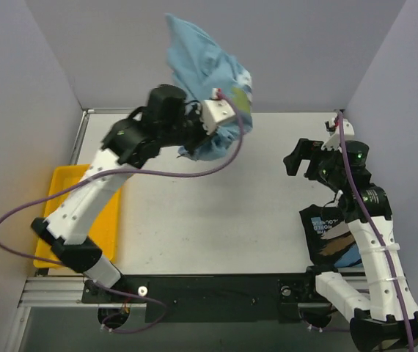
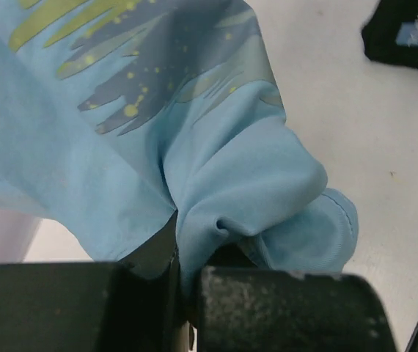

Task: Fold and stack the t-shirts
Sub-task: Move the tshirt to the center of the board, then flatten out the tshirt

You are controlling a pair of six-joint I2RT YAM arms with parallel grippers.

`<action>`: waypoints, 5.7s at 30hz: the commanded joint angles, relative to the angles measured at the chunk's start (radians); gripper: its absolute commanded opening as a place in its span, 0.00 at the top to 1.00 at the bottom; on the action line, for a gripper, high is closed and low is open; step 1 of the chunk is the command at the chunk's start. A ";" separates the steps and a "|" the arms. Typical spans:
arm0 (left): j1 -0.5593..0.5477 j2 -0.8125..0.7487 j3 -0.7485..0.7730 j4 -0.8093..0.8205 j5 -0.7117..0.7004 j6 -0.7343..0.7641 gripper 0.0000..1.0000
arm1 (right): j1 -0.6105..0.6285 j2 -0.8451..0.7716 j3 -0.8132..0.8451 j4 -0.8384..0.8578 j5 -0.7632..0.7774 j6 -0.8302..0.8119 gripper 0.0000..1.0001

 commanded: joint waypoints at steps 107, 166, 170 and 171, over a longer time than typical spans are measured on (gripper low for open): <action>0.161 0.186 -0.594 0.074 -0.026 0.057 1.00 | 0.083 0.899 0.855 -0.468 -0.050 0.040 1.00; 0.445 -0.086 -0.725 0.166 -0.136 0.039 1.00 | 0.110 1.132 0.555 -0.512 0.197 -0.185 0.27; 0.457 -0.057 -0.704 0.154 -0.136 0.039 1.00 | 0.107 1.209 0.555 -0.471 0.117 -0.182 0.28; 0.462 -0.050 -0.701 0.152 -0.133 0.039 1.00 | 0.107 1.218 0.552 -0.463 0.106 -0.176 0.29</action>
